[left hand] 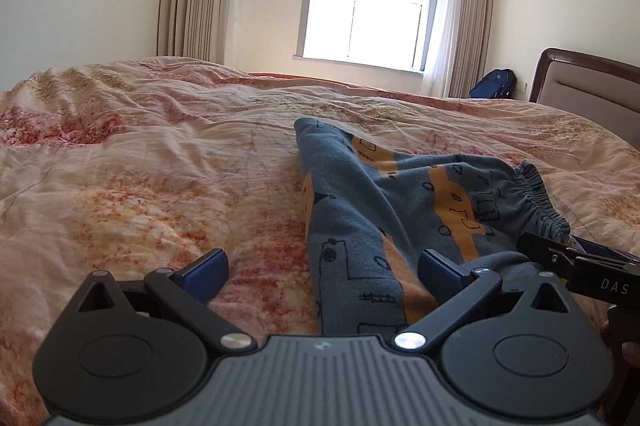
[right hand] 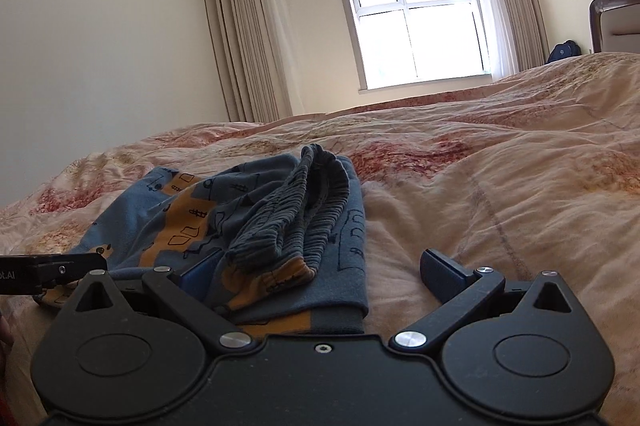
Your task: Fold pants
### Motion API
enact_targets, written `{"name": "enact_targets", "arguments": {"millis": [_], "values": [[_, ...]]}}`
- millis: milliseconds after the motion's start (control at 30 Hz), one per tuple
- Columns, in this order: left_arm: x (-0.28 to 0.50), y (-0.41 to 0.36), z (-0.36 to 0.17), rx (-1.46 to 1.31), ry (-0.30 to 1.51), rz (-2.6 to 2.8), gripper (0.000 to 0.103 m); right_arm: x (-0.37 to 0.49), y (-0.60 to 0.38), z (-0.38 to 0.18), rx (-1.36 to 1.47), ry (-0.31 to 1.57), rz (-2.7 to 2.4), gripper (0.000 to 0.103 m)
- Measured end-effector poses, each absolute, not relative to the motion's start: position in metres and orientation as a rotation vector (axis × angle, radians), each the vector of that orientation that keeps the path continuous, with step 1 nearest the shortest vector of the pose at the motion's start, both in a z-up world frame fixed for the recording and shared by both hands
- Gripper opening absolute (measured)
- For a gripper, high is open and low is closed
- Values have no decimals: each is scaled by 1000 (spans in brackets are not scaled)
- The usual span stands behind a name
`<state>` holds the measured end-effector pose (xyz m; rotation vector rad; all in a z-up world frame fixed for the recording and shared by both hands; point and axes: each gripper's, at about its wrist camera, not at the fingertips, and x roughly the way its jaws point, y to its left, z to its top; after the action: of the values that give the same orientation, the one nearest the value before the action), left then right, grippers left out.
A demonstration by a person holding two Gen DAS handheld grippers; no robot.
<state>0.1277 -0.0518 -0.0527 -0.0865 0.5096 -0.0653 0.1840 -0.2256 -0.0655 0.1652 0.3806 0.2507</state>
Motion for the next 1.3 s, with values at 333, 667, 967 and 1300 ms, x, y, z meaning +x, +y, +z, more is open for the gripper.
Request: {"name": "enact_targets", "arguments": {"millis": [333,667,967,1300], "values": [[111,-49,-52,-117,531,-81,102,175,-226,-68,173,356,245,103],[105,-55,-52,-106,545,-70,102,171,-226,-70,179,342,238,103],[106,-53,-49,-120,556,-81,102,172,-227,-70,190,345,245,103],[150,-28,-19,-246,542,-140,103,186,-235,-45,191,413,398,103]]}}
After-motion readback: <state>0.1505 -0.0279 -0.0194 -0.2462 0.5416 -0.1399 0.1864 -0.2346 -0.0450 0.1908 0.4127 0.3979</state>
